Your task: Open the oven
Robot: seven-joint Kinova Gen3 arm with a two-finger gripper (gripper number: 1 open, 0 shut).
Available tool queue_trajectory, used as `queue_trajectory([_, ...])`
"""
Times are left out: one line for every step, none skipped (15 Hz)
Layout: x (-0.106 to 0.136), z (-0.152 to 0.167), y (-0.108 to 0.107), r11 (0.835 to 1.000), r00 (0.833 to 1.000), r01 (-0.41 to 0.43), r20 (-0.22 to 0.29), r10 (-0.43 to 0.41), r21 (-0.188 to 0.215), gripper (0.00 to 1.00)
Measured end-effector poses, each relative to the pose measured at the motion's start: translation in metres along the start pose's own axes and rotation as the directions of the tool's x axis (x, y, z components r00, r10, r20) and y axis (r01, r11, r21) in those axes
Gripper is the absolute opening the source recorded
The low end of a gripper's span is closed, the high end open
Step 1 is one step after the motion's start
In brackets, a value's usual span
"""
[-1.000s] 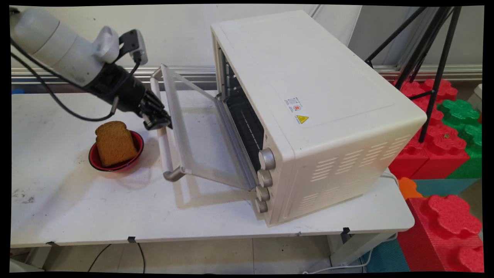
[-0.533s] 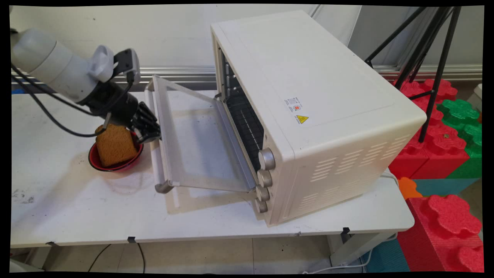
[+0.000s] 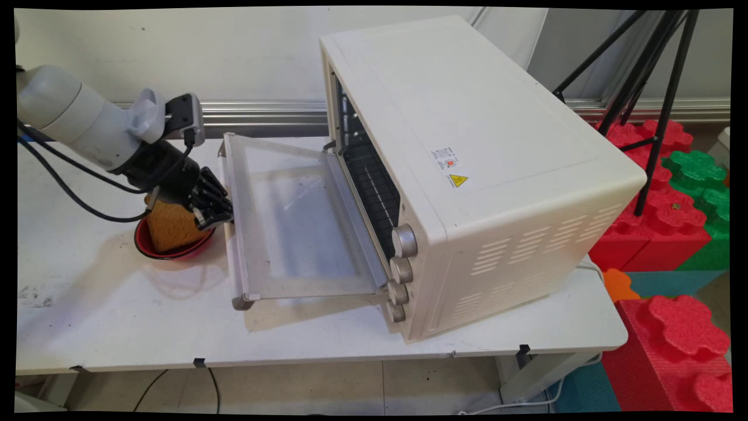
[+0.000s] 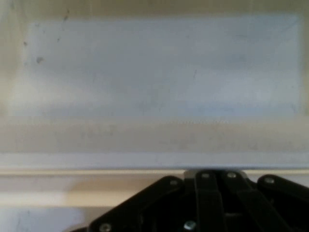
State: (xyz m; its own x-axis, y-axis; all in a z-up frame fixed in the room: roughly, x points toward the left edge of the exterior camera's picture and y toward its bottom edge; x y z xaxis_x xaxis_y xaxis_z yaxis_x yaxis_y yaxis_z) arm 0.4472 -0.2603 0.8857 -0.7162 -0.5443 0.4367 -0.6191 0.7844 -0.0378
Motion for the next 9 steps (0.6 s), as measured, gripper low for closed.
queue_trajectory([-0.002,0.001,0.0,1.0,1.0,0.0,0.002,0.0,0.001,0.0])
queue_trajectory([-0.004,0.001,0.0,1.0,1.0,0.001,0.005,-0.001,0.003,0.0])
queue_trajectory([-0.007,0.002,-0.001,1.0,1.0,0.001,0.008,-0.001,0.005,0.0])
queue_trajectory([-0.009,0.002,-0.001,1.0,1.0,0.002,0.01,-0.002,0.008,0.0])
queue_trajectory([-0.011,0.002,-0.002,1.0,1.0,0.002,0.012,-0.002,0.01,0.0])
queue_trajectory([-0.013,0.001,-0.003,1.0,1.0,0.003,0.014,-0.003,0.012,0.0])
queue_trajectory([-0.014,0.0,-0.003,1.0,1.0,0.004,0.015,-0.005,0.015,0.0])
queue_trajectory([-0.015,-0.001,-0.004,1.0,1.0,0.007,0.016,-0.007,0.018,0.0])
queue_trajectory([-0.017,-0.003,-0.004,1.0,1.0,0.01,0.016,-0.011,0.022,0.0])
